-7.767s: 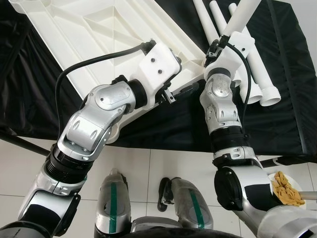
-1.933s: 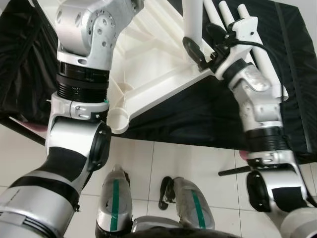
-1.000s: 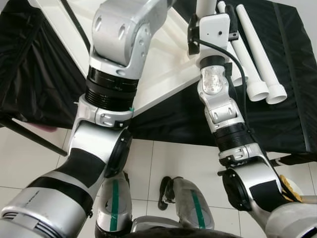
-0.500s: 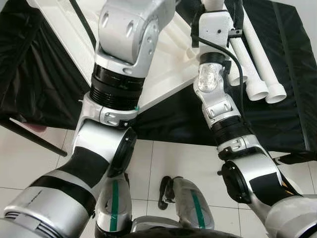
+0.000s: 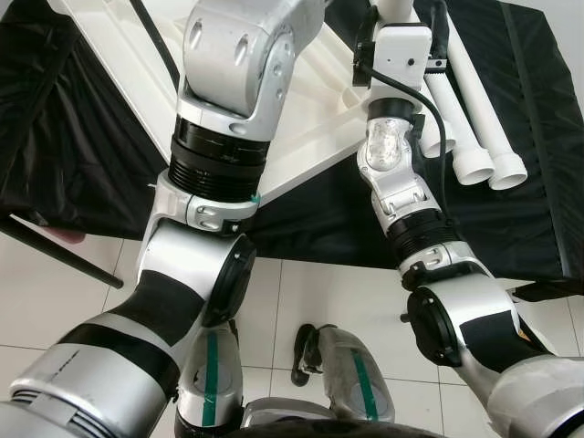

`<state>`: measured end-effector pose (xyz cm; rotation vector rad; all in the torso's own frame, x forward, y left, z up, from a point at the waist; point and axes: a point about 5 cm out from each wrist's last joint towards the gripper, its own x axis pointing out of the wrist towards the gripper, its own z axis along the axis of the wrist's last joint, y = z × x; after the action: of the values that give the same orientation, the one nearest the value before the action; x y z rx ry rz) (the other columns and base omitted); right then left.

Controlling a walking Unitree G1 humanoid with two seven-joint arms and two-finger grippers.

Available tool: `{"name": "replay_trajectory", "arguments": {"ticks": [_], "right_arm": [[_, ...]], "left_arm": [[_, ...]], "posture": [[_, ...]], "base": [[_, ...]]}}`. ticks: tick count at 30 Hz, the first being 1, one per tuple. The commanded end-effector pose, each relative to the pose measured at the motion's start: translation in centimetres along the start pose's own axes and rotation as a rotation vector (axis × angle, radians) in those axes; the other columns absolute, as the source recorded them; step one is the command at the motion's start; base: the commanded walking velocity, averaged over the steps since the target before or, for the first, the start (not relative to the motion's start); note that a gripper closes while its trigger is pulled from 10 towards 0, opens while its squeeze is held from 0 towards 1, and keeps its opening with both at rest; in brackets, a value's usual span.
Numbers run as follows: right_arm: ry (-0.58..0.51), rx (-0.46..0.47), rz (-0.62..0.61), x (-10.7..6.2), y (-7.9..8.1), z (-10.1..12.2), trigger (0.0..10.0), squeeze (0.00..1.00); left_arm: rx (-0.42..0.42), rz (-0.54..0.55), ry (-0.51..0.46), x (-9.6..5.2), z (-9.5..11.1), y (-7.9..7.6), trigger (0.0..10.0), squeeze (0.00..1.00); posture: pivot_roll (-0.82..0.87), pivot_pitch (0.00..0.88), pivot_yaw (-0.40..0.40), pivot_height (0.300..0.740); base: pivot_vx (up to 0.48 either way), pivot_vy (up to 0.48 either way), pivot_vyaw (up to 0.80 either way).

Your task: Building children table

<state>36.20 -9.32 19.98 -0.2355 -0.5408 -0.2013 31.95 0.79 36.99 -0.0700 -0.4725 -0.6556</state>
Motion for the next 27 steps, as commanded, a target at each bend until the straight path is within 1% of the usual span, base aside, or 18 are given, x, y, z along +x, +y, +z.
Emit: {"name": "replay_trajectory", "arguments": {"ticks": [1,2,4,5,6,11,17,18,19,21,27], "right_arm": [[-0.001,0.027,0.011,0.1,0.2,0.0,10.0,0.0],[-0.001,0.027,0.011,0.1,0.2,0.0,10.0,0.0],[-0.009,0.074,0.071,0.1,0.8,0.3,10.0,0.0],[0.004,0.092,0.1,-0.1,1.2,0.2,10.0,0.0],[0.006,0.097,0.123,-0.3,1.6,0.2,10.0,0.0],[0.0,0.105,0.16,-0.6,2.2,0.2,10.0,0.0],[-0.024,0.087,0.134,-0.3,1.8,0.3,10.0,0.0],[-0.038,0.077,0.106,0.1,1.4,0.4,10.0,0.0],[-0.038,0.077,0.106,0.1,1.4,0.4,10.0,0.0],[-0.046,0.082,0.066,0.7,0.7,0.6,10.0,0.0],[-0.062,0.078,0.045,1.5,0.2,0.9,10.0,0.0]], "left_arm": [[0.01,0.147,-0.021,0.1,0.8,0.4,10.0,0.0],[0.01,0.147,-0.021,0.1,0.8,0.4,10.0,0.0],[0.009,0.144,-0.022,0.2,0.8,0.4,10.0,0.0],[0.009,0.142,-0.023,0.2,0.8,0.5,10.0,0.0],[0.009,0.14,-0.024,0.2,0.8,0.4,10.0,0.0],[0.009,0.137,-0.027,0.2,0.8,0.4,10.0,0.0],[0.009,0.135,-0.028,0.3,0.9,0.3,10.0,0.0],[0.009,0.132,-0.027,0.3,0.9,0.2,10.0,0.0],[0.009,0.132,-0.027,0.3,0.9,0.2,10.0,0.0],[0.005,0.126,-0.022,0.3,0.8,0.2,10.0,0.0],[-0.001,0.109,-0.012,0.3,0.7,-0.1,10.0,0.0]], "posture": [[0.14,0.029,-0.083,0.74],[0.14,0.029,-0.083,0.74],[0.13,0.03,-0.082,0.74],[0.13,0.03,-0.081,0.74],[0.13,0.029,-0.082,0.74],[0.13,0.029,-0.083,0.74],[0.13,0.029,-0.084,0.74],[0.13,0.03,-0.086,0.74],[0.13,0.03,-0.086,0.74],[0.13,0.031,-0.084,0.74],[0.12,0.034,-0.08,0.74]], "base": [[0.0,0.0,0.0],[0.0,0.0,0.0],[0.0,0.0,0.0],[0.0,0.0,0.0],[0.0,0.0,0.0],[0.0,0.0,0.0],[0.0,0.0,0.0],[0.0,0.0,0.0],[0.0,0.0,0.0],[0.0,0.0,0.0],[0.0,0.0,0.0]]}}
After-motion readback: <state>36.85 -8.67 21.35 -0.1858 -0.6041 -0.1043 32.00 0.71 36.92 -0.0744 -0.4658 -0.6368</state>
